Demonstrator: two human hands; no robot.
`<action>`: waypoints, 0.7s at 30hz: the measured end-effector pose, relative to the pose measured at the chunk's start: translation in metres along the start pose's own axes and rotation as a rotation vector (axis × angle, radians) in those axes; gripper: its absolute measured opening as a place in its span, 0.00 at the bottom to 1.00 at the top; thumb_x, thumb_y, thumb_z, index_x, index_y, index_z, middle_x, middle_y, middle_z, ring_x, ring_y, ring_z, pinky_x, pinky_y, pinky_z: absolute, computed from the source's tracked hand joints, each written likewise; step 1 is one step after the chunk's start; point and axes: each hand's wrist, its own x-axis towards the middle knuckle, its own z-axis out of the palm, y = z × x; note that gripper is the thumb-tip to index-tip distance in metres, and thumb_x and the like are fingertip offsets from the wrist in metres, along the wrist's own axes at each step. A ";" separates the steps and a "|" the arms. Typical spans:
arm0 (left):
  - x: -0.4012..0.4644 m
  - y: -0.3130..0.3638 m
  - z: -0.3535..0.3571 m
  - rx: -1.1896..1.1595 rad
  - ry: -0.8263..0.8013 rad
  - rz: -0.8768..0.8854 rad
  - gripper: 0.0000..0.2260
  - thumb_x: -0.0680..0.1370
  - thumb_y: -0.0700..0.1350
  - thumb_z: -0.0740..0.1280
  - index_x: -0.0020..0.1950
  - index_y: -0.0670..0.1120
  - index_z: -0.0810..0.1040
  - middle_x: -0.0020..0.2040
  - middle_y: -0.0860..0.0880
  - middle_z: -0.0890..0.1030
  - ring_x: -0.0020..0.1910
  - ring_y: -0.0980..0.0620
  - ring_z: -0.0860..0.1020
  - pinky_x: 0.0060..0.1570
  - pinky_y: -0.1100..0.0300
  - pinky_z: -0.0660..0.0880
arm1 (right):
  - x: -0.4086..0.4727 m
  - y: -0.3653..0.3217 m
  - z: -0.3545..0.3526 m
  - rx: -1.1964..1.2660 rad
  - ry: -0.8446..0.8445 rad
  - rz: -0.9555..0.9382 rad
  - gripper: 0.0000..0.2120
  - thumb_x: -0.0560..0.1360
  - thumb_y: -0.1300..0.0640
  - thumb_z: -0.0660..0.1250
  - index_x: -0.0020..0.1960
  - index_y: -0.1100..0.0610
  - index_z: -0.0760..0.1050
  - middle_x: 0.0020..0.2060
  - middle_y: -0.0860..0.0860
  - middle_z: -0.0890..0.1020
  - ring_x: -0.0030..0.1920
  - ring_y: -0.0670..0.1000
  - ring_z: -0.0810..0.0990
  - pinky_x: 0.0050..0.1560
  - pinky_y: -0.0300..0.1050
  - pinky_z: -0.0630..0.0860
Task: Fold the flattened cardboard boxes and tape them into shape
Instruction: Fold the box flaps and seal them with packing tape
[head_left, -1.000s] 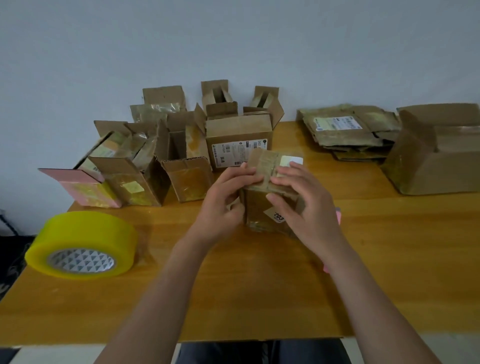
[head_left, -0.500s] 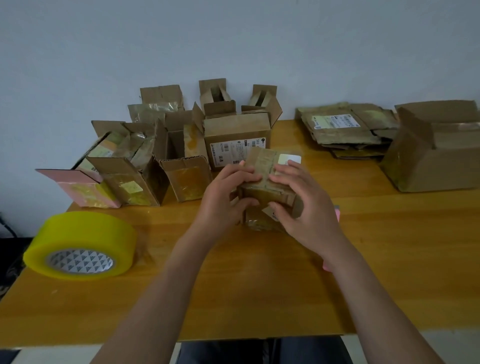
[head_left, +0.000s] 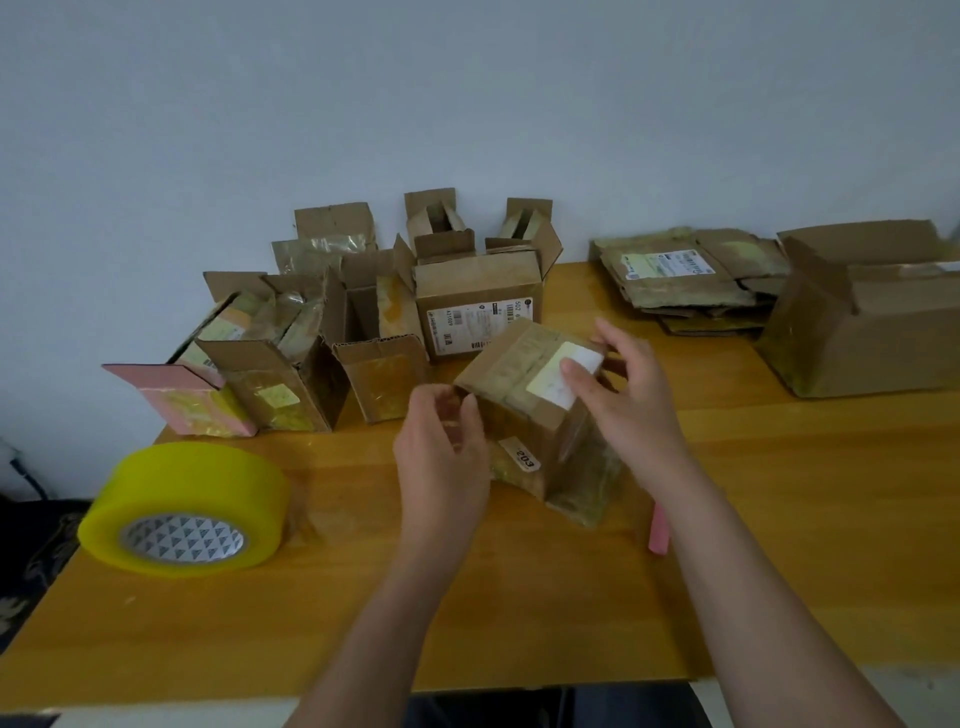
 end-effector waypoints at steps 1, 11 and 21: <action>-0.002 -0.001 0.002 -0.050 0.008 -0.005 0.07 0.82 0.46 0.62 0.60 0.48 0.74 0.51 0.53 0.80 0.47 0.58 0.80 0.43 0.66 0.79 | -0.003 -0.001 -0.001 -0.003 0.009 0.015 0.29 0.76 0.44 0.68 0.74 0.47 0.65 0.64 0.45 0.68 0.64 0.45 0.70 0.60 0.51 0.78; -0.015 0.021 0.018 -0.337 -0.048 -0.154 0.17 0.72 0.51 0.74 0.58 0.50 0.76 0.54 0.57 0.80 0.55 0.58 0.79 0.47 0.59 0.82 | -0.036 -0.007 0.002 0.113 0.159 0.080 0.36 0.62 0.42 0.79 0.61 0.50 0.64 0.57 0.48 0.73 0.55 0.45 0.77 0.41 0.37 0.80; -0.027 0.025 0.015 -0.612 -0.085 -0.233 0.14 0.76 0.38 0.71 0.59 0.49 0.75 0.54 0.53 0.80 0.52 0.56 0.82 0.43 0.59 0.82 | -0.059 0.004 -0.008 0.258 0.219 0.037 0.12 0.75 0.48 0.70 0.58 0.45 0.75 0.49 0.41 0.81 0.49 0.41 0.82 0.48 0.51 0.83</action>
